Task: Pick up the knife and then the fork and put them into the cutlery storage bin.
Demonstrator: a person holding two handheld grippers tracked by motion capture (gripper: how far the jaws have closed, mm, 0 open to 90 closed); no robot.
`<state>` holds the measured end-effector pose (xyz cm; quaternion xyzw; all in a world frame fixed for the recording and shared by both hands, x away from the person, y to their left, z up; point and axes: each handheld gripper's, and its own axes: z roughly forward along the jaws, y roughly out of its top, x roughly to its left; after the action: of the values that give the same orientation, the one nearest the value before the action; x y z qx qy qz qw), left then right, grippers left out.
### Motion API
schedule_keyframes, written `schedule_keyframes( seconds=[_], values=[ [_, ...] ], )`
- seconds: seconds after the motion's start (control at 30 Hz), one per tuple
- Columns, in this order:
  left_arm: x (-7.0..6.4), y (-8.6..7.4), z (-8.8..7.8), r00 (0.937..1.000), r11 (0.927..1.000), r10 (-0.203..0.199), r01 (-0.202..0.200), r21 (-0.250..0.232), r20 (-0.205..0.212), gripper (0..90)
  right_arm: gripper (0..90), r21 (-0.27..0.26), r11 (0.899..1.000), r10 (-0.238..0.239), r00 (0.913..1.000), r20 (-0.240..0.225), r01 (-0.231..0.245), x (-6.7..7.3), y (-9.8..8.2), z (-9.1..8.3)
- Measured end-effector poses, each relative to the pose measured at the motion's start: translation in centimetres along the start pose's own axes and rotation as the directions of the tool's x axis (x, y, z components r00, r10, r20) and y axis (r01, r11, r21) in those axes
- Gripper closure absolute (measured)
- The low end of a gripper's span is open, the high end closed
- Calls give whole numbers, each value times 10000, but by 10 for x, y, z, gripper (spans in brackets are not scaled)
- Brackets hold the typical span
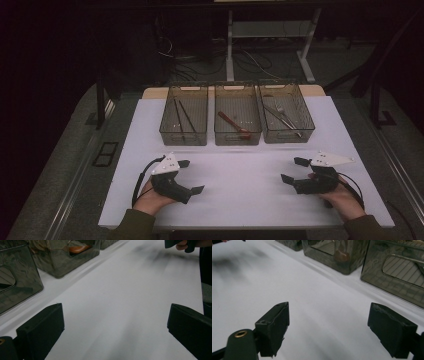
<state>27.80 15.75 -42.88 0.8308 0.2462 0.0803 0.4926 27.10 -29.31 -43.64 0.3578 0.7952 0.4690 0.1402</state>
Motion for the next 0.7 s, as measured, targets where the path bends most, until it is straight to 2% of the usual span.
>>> schedule_keyframes(
  seconds=[0.1, 0.5, 0.7],
  values=[
    [0, 0, 0, 10000, 10000, 17, -17, 5, -1, 1, 167, 51, 9999, -147, 9997, 189, 146, 1, -4, -3],
    [0, -1, 1, 10000, 10000, 16, -16, 53, -18, 1, 167, 261, 9988, -437, 9980, 449, 425, 1, -12, -11],
    [0, -2, 1, 10000, 10000, -17, 18, 91, -33, 1, 167, 138, 9990, -430, 9980, 459, 424, 1, -11, -12]
  ],
)
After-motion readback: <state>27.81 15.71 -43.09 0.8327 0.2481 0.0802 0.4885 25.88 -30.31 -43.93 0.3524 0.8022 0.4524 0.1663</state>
